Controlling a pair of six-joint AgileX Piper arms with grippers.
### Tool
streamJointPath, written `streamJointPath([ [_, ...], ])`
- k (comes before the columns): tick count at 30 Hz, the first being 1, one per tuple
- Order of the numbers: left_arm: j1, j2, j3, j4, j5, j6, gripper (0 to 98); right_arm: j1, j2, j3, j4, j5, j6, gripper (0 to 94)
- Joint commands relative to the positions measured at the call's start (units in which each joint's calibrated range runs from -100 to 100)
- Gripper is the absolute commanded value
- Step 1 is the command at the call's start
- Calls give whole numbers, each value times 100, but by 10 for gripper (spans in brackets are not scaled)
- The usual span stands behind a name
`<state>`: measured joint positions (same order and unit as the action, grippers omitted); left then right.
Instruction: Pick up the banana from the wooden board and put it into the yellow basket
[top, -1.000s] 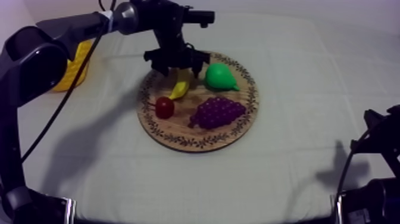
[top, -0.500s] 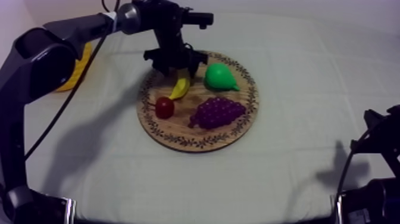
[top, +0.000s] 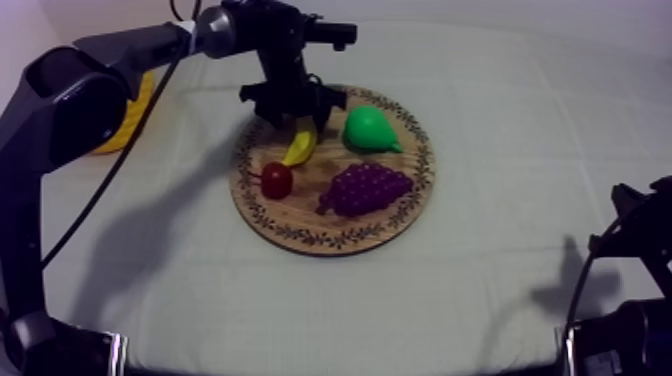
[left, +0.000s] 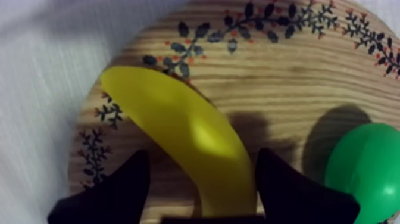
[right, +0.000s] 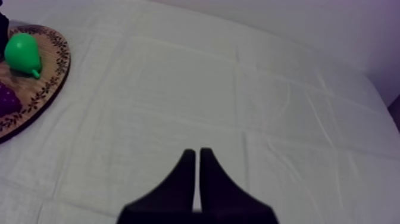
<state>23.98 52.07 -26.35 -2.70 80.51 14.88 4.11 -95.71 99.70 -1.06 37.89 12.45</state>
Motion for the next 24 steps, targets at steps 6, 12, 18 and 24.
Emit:
streamJointPath([
  [6, 38, 115, -277, -3, 271, -120, 429, 3, -4, -3, 1, 2, -2, 6],
  [12, 69, 71, -210, -13, 263, -135, 225, 3, -4, -3, 1, 2, -2, 6],
  [18, 71, -213, 88, -29, 213, -117, 146, 3, -4, -3, 1, 2, -2, 6],
  [24, 17, -923, 421, -59, 282, -101, 140, 3, -4, -3, 1, 2, -2, 6],
])
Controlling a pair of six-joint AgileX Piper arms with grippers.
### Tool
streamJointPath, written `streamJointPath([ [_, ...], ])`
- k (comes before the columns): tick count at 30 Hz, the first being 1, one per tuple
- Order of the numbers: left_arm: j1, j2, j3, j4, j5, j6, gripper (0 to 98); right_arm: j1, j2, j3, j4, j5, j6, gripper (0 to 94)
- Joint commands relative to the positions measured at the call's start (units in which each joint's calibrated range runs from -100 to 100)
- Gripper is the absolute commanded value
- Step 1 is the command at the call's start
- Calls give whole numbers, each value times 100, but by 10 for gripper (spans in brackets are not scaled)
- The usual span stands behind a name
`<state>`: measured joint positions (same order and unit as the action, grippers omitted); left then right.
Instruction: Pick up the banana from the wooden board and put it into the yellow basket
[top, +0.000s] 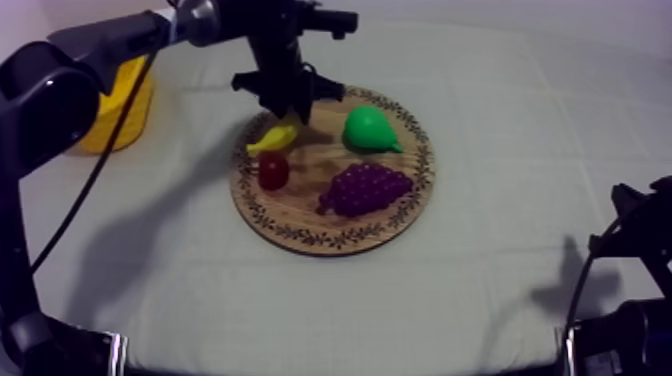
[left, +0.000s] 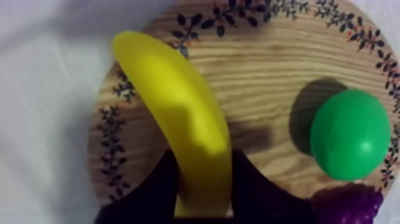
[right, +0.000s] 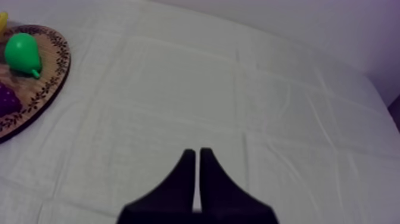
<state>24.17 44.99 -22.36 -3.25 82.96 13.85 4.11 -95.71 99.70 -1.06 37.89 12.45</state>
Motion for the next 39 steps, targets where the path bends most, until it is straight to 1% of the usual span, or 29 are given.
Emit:
streamJointPath([
  [1, -13, -344, 40, -11, 86, 3, 138, 3, -4, -3, 1, 2, -2, 6],
  [9, -220, -1463, -77, -50, 554, -103, 137, 3, -4, -3, 1, 2, -2, 6],
  [15, -547, -2092, -322, -120, 913, -182, 137, 3, -4, -3, 1, 2, -2, 6],
  [19, -881, -2379, -448, -168, 1077, -245, 130, 3, -4, -3, 1, 2, -2, 6],
  [25, -1504, -2530, -560, -220, 1138, -386, 121, 3, -4, -3, 1, 2, -2, 6],
  [33, -2335, -2201, -624, -269, 1107, -539, 128, 3, -4, -3, 1, 2, -2, 6],
  [39, -2748, -1816, -622, -282, 1014, -590, 142, 3, -4, -3, 1, 2, -2, 6],
])
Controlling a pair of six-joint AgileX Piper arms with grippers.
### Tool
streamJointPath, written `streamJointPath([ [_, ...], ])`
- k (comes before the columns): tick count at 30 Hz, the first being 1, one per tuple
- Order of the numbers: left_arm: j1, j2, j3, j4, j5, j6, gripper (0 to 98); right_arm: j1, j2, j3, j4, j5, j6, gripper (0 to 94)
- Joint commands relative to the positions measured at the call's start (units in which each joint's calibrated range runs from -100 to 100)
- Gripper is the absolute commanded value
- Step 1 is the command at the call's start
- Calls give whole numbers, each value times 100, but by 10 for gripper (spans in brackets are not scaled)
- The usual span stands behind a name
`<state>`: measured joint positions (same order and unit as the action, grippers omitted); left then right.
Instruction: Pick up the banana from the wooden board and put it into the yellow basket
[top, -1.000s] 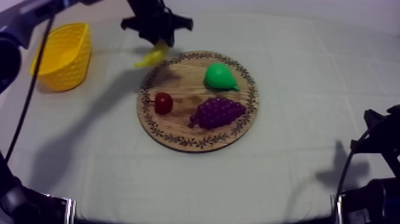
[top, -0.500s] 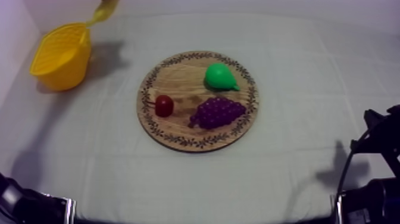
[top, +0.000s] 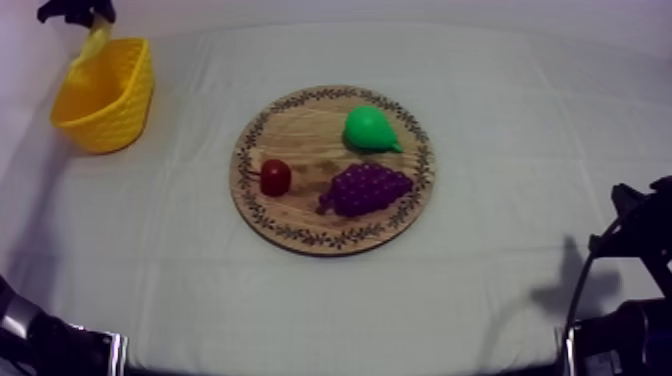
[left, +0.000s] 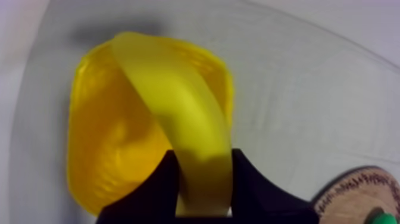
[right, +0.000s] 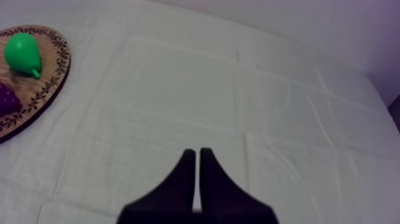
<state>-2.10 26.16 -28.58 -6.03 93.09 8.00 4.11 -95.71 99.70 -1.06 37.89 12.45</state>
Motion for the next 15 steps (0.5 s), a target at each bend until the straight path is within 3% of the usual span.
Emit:
streamJointPath([
  [1, -166, 129, 1, -11, -11, -8, 140, 3, -4, -3, 1, 2, -2, 6],
  [11, -398, 689, -64, -52, -99, -5, 97, 3, -4, -3, 1, 2, -2, 6],
  [15, -422, 851, -76, -53, -128, -12, 201, 3, -4, -3, 1, 2, -2, 6],
])
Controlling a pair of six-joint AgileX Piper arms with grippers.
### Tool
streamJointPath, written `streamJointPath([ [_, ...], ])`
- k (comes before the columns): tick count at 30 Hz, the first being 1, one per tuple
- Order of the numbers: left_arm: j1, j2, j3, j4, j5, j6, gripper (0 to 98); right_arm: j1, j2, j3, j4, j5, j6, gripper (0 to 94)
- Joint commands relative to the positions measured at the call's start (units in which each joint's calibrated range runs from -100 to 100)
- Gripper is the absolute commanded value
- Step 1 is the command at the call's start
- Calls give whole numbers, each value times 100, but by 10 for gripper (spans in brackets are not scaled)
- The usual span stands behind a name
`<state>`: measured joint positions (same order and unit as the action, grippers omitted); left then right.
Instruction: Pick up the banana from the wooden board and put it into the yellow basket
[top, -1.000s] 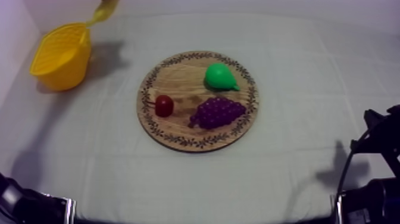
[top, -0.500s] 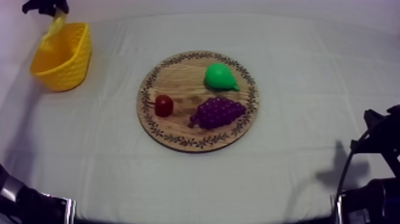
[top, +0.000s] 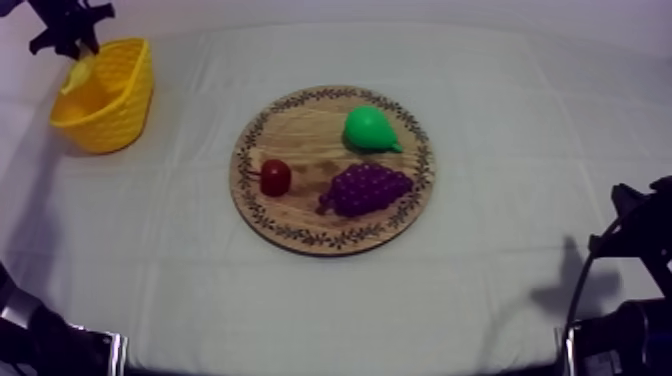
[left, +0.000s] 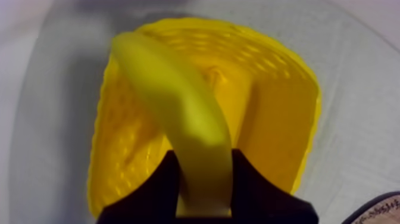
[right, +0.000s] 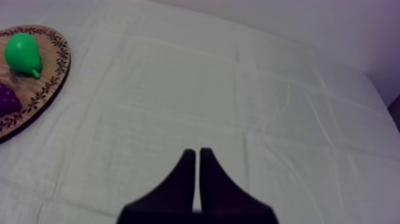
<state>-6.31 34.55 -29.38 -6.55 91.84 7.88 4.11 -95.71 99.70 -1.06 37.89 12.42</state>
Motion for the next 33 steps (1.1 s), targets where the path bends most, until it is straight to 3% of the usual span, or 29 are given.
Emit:
streamJointPath([
  [1, -3, 33, 14, -1, -7, 0, 284, 3, -4, -3, 1, 2, 1, 6],
  [5, -4, 14, 99, -1, -55, 0, 521, 3, -4, -3, 1, 2, 1, 6],
  [10, -2, -236, 322, 16, -164, -37, 658, 3, -4, -3, 1, 2, 1, 6],
  [33, 30, -3425, 1752, 78, -546, -154, 734, 3, -4, -3, 1, 2, 1, 6],
])
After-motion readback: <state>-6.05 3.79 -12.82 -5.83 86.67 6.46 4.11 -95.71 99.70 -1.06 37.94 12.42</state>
